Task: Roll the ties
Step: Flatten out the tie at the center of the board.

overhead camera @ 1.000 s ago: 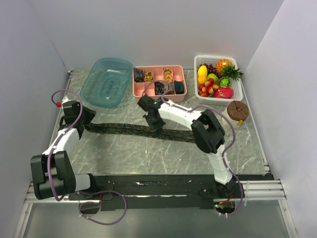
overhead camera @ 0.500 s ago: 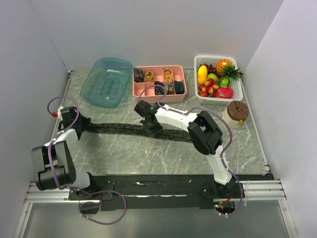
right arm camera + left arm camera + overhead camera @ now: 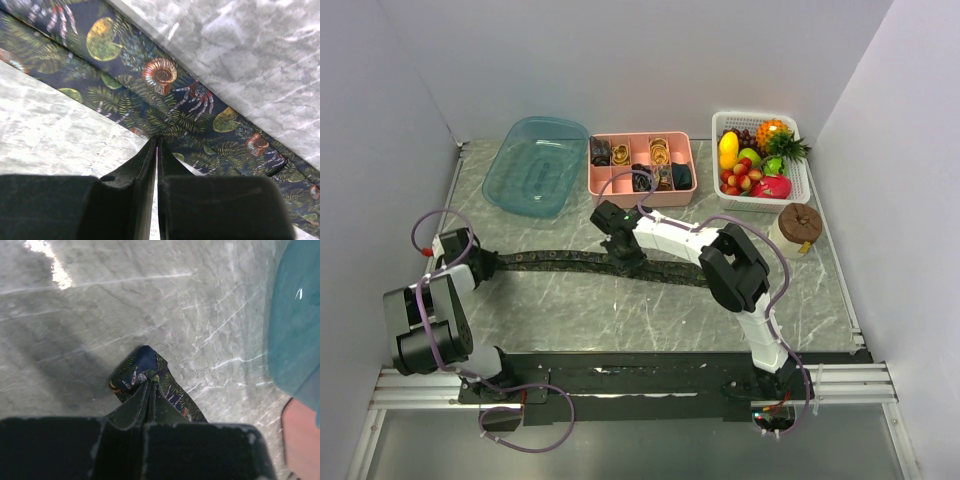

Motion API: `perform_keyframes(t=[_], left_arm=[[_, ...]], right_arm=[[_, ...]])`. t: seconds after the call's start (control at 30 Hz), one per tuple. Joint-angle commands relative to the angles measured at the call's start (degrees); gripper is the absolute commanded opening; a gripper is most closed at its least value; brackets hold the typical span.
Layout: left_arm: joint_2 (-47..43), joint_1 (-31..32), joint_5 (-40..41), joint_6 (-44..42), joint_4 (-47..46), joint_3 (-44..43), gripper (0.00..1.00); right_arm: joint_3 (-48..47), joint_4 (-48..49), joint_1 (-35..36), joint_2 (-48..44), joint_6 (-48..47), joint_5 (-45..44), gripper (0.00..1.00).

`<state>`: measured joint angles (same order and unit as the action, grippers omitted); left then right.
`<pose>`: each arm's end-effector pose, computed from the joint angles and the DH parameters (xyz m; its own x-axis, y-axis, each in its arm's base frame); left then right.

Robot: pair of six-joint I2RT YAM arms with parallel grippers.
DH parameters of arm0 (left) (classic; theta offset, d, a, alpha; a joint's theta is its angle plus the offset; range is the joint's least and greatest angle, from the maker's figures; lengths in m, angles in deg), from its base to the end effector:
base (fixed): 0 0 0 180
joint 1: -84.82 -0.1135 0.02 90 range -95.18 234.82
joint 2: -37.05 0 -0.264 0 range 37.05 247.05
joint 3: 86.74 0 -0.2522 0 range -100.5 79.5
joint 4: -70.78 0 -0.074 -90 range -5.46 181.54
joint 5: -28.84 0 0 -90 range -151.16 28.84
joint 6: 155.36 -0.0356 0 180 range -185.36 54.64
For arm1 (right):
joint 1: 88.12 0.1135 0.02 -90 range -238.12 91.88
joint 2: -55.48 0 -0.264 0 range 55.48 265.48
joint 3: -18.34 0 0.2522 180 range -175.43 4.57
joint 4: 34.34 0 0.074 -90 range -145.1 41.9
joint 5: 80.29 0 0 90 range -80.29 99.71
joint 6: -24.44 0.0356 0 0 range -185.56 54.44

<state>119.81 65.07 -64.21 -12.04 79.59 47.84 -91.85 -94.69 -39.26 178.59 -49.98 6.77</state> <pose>0.2483 0.0871 0.1434 -0.1626 -0.9093 -0.3831 -0.7252 0.3734 -0.5785 0.2919 0.3313 0.1733 -0.8063 -0.5153 -0.2905 -0.5459 0.8373 0.0300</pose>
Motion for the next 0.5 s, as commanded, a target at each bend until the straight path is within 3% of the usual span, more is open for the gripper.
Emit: perform_keyframes(t=[0.0, 0.07, 0.27, 0.33, 0.47], left_arm=[[-1.46, -0.99, 1.64, 1.7, -0.06, 2.47, 0.01], [-1.73, -1.08, 1.91, 1.53, -0.41, 3.09, 0.01], [-6.9, -1.17, -2.56, -2.16, -6.3, 4.85, 0.02], [-10.41, -1.08, -3.98, -3.65, -6.56, 4.77, 0.08], [-16.22, -0.64, -5.3, -6.03, -3.85, 3.54, 0.4]], right_arm=[[-3.07, 3.25, -0.35, -3.75, -0.63, 0.92, 0.12], [-3.59, 4.13, -0.34, -3.93, -1.42, 1.09, 0.14], [-4.39, 6.15, -0.08, -4.54, -3.62, -0.4, 0.48], [-3.95, 7.47, 0.18, -4.98, -4.58, -1.19, 0.53], [-3.6, 10.37, 1.32, -5.42, -6.69, -1.98, 0.66]])
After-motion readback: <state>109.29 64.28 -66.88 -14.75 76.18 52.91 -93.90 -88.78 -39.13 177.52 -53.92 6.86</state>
